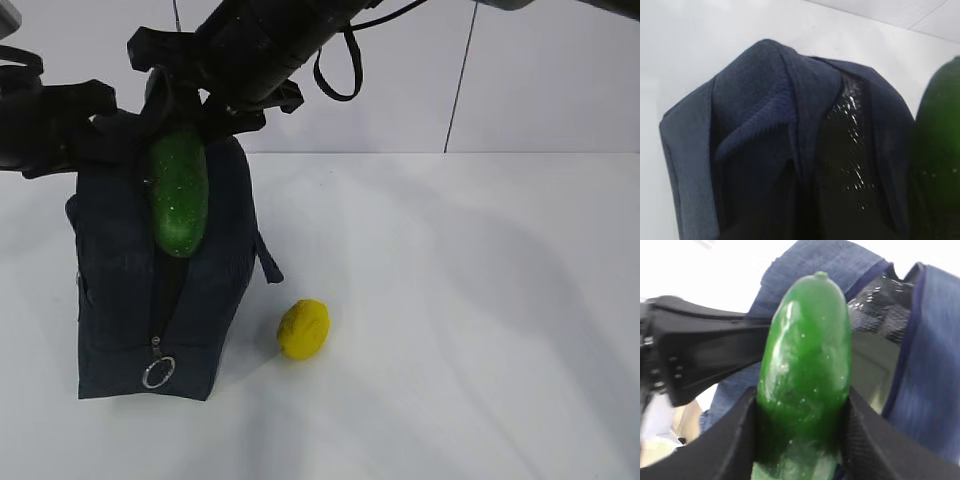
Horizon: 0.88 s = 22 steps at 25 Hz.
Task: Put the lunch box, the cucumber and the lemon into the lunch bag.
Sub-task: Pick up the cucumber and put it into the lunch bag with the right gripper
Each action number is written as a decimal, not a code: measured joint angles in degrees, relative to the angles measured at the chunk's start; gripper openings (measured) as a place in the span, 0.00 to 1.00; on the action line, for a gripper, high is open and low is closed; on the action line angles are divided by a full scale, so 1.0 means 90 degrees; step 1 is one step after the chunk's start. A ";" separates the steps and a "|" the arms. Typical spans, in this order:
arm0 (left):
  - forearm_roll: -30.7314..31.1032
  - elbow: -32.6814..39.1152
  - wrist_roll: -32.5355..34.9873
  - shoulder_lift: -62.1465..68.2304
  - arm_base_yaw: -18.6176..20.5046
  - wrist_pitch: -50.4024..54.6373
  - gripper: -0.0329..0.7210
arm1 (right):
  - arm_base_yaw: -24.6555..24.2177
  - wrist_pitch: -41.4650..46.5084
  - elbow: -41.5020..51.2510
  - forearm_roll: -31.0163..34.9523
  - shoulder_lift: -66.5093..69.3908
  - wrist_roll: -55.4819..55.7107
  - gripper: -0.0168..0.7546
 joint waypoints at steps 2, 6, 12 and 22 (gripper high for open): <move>-0.0010 0.0000 0.0000 -0.0083 0.0000 -0.0011 0.05 | 0.0000 0.0000 0.0000 0.0000 0.0000 -0.0006 0.50; -0.0026 0.0000 0.0004 -0.0265 0.0000 -0.0011 0.05 | 0.0000 -0.0025 0.0000 -0.0012 0.0000 -0.0015 0.50; -0.0202 0.0000 0.0015 -0.0305 0.0000 -0.0011 0.05 | 0.0000 -0.0040 0.0000 -0.0133 0.0015 0.0000 0.50; -0.0284 0.0000 0.0019 -0.0305 0.0000 -0.0011 0.05 | 0.0000 -0.0067 0.0000 0.0069 0.0512 0.0391 0.50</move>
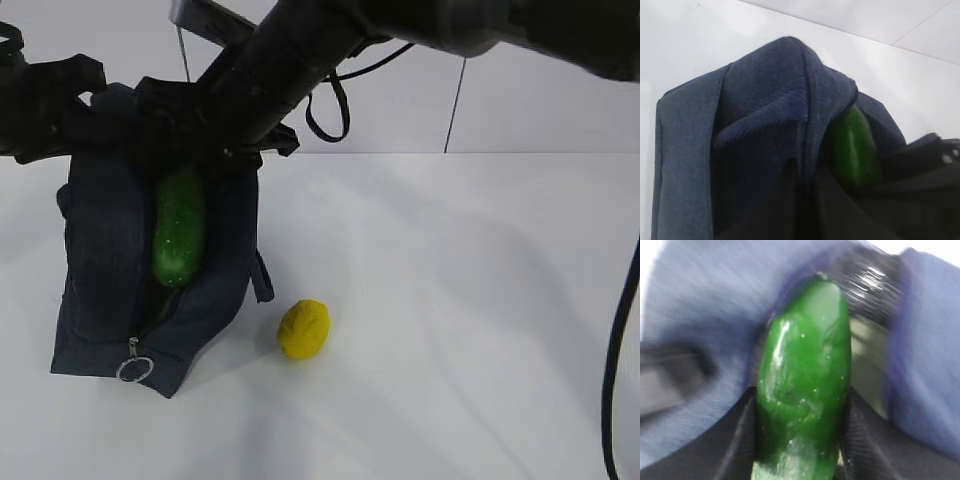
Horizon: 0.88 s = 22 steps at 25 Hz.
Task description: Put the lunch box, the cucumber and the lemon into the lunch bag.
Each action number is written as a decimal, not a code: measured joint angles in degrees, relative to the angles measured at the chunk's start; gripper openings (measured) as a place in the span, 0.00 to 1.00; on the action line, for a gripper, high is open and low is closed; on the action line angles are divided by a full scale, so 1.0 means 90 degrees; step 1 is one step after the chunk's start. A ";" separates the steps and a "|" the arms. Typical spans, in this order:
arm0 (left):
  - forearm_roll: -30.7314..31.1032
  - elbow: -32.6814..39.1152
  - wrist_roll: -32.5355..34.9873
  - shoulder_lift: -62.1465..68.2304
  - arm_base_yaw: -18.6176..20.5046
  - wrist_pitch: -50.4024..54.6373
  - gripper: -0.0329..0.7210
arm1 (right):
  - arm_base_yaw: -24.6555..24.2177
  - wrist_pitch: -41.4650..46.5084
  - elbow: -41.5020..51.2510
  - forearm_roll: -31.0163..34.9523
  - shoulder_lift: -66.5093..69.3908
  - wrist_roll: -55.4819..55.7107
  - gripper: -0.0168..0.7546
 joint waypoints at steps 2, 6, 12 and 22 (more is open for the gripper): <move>0.0000 0.0000 0.0000 0.0000 0.0000 0.0000 0.05 | 0.0000 -0.0116 0.0000 0.0061 0.0084 0.0000 0.50; -0.0012 0.0000 0.0000 0.0000 0.0000 0.0000 0.05 | 0.0000 -0.0367 0.0000 0.0392 0.0150 -0.0081 0.50; -0.0012 0.0000 0.0000 0.0000 0.0000 -0.0009 0.05 | 0.0000 -0.0513 0.0000 0.0990 0.0303 -0.0521 0.59; -0.0012 0.0000 0.0000 0.0000 0.0000 -0.0009 0.05 | 0.0000 -0.0364 0.0000 0.0983 0.0313 -0.0572 0.63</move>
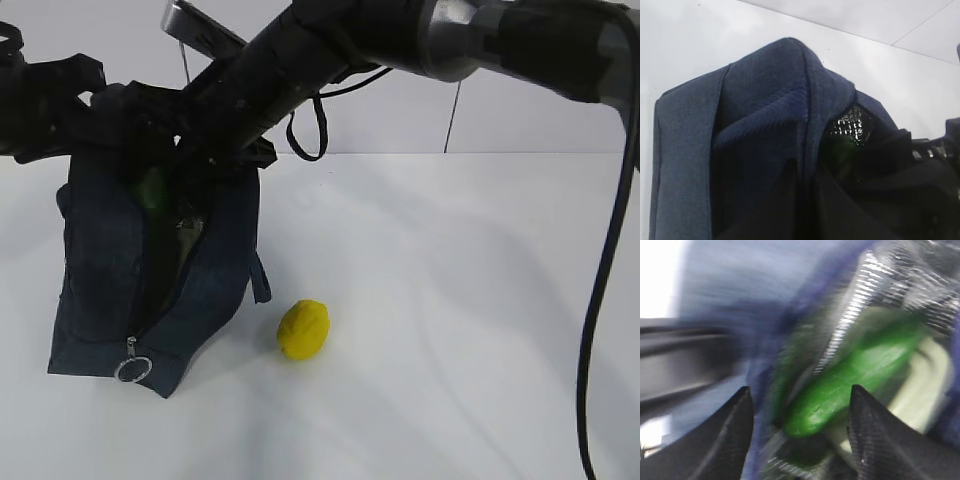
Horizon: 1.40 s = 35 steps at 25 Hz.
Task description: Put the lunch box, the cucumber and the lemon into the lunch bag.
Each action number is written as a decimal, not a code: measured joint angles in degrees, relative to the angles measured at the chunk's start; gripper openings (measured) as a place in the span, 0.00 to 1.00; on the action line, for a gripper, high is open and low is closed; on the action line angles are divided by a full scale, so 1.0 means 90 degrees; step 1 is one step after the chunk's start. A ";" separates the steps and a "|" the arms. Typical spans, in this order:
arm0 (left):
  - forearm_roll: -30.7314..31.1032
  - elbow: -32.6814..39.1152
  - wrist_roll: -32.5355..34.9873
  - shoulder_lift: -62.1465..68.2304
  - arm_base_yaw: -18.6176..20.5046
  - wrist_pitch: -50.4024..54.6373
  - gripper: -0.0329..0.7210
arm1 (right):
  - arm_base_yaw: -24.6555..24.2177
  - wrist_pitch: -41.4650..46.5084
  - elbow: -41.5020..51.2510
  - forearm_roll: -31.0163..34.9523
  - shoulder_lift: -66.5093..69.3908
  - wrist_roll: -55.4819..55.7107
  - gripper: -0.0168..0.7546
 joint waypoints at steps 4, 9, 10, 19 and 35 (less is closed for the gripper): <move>0.0000 0.0000 0.0000 0.0000 0.0000 0.0000 0.05 | -0.0012 0.0232 -0.0044 0.0000 0.0000 0.0000 0.64; 0.0000 0.0000 0.0000 0.0000 0.0000 0.0012 0.05 | -0.0143 0.0787 -0.0526 0.0000 0.0000 -0.0010 0.64; 0.0000 0.0000 0.0000 0.0000 0.0000 0.0012 0.05 | -0.0194 0.0947 -0.0625 0.0000 0.0000 0.0005 0.64; 0.0011 0.0000 0.0000 0.0000 0.0000 0.0024 0.05 | -0.0831 0.1776 -0.1809 -0.1282 -0.0027 0.0709 0.60; 0.0023 0.0000 0.0000 0.0000 0.0000 0.0048 0.05 | -0.1093 0.1843 0.0704 -0.3118 -0.2064 0.1067 0.53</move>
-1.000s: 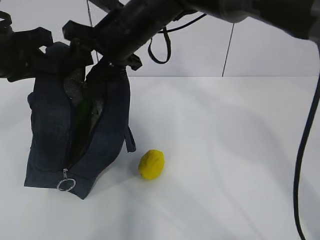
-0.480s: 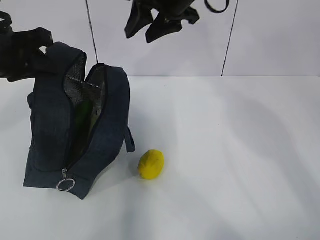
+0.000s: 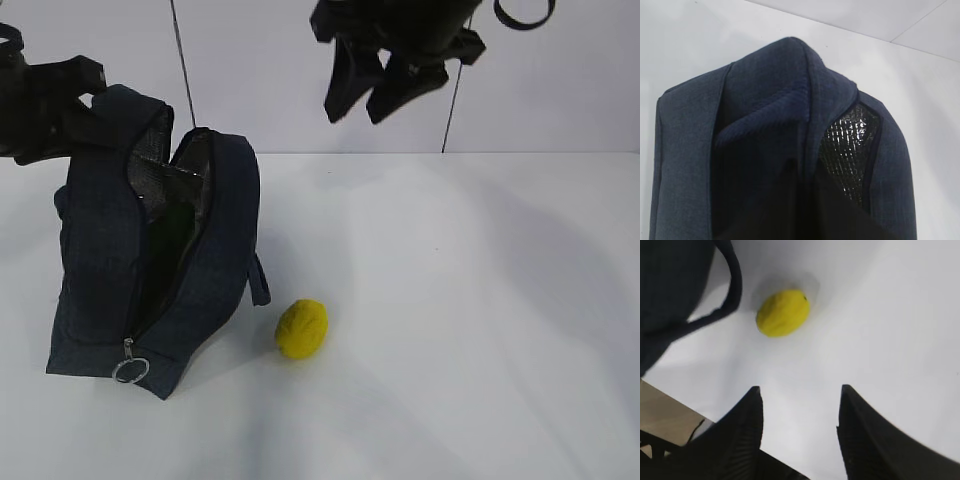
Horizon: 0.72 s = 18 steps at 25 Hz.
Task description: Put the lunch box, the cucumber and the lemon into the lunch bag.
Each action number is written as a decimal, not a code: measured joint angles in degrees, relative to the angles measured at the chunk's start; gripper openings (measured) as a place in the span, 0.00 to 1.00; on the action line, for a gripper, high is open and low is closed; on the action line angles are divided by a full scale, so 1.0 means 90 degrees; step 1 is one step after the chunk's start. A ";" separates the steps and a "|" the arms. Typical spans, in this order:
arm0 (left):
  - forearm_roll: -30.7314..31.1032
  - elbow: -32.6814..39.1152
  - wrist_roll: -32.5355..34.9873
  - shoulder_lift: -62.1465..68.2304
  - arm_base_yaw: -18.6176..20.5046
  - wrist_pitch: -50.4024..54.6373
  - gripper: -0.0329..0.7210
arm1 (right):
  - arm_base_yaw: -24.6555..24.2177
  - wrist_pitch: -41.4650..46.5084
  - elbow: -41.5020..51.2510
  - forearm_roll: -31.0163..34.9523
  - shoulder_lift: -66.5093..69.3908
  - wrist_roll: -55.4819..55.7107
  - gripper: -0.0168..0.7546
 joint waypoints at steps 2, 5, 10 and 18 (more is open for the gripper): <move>0.0010 0.0000 0.0000 0.0000 0.0000 0.0000 0.05 | 0.0000 0.0000 0.0637 -0.0040 -0.0209 0.0000 0.53; 0.0010 0.0000 0.0000 0.0000 0.0000 0.0000 0.05 | 0.0000 0.0000 0.1478 -0.0053 -0.0431 -0.0100 0.53; 0.0064 0.0000 0.0000 0.0000 0.0000 0.0005 0.05 | 0.0000 -0.0059 0.2680 -0.0040 -0.0635 -0.0242 0.53; 0.0441 0.0000 0.0000 0.0000 0.0000 0.0005 0.05 | 0.0000 -0.0537 0.3147 0.0637 -0.0769 -0.0681 0.53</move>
